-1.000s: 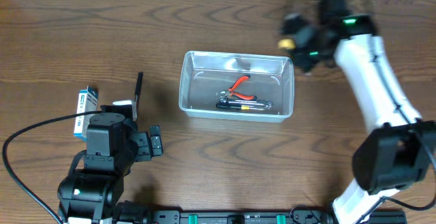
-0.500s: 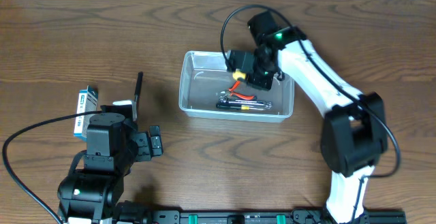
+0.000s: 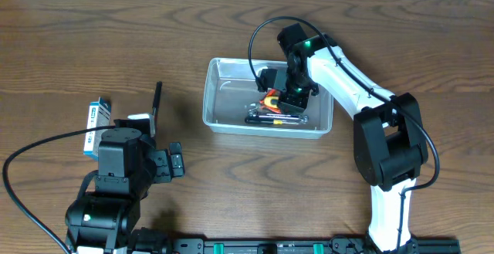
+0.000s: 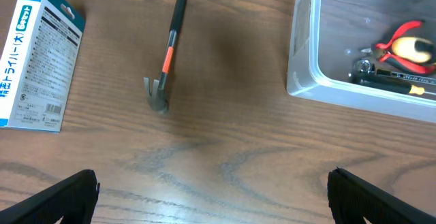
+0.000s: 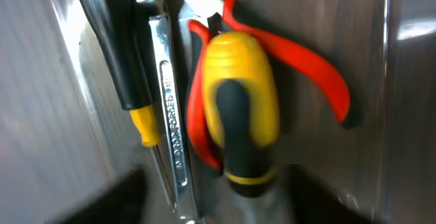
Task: Pack container
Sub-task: 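Carry the yellow screwdriver into the container and release it, then lower the left gripper over the hammer handle and close on it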
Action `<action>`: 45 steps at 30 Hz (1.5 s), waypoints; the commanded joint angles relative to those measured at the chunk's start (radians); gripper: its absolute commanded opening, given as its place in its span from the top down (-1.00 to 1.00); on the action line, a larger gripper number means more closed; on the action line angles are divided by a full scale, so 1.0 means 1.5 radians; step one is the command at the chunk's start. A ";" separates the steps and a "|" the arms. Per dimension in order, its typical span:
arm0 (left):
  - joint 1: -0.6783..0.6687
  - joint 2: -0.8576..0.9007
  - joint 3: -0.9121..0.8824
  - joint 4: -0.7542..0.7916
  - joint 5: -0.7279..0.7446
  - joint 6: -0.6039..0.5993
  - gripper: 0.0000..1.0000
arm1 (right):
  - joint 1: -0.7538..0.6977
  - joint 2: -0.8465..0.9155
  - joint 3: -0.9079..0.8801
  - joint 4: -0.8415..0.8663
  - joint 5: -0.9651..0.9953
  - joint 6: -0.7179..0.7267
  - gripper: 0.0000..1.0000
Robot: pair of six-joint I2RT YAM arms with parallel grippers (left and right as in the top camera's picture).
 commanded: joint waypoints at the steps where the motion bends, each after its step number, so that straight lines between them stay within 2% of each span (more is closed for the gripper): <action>1: 0.000 -0.001 0.012 -0.002 -0.006 0.001 -0.96 | 0.008 -0.001 0.008 0.001 -0.006 0.007 -0.99; 7: 0.000 0.003 0.033 -0.007 -0.005 0.001 -0.96 | 0.003 -0.025 0.078 -0.009 0.006 0.100 -0.99; 12: 0.007 0.082 0.146 -0.072 -0.006 0.027 -0.96 | -0.021 -0.092 0.198 -0.049 0.061 0.173 -0.99; 17: 0.036 0.252 0.256 -0.129 -0.006 0.131 -0.96 | -0.090 -0.167 0.277 -0.055 0.110 0.311 -0.98; 21: 0.066 0.366 0.265 -0.120 -0.006 0.228 -0.96 | -0.171 -0.202 0.278 -0.083 0.110 0.362 -0.98; 24: 0.095 0.446 0.264 -0.115 -0.006 0.267 -0.96 | -0.227 -0.205 0.278 -0.118 0.110 0.365 -0.99; 31: 0.151 0.574 0.262 -0.073 -0.005 0.293 -0.96 | -0.314 -0.204 0.275 -0.135 0.097 0.395 -0.98; 35: 0.155 0.617 0.254 -0.063 -0.005 0.331 -0.96 | -0.329 -0.204 0.275 -0.135 0.097 0.395 -0.99; 45: 0.155 0.678 0.198 0.025 -0.005 0.336 -0.96 | -0.330 -0.204 0.275 -0.132 0.098 0.394 -0.98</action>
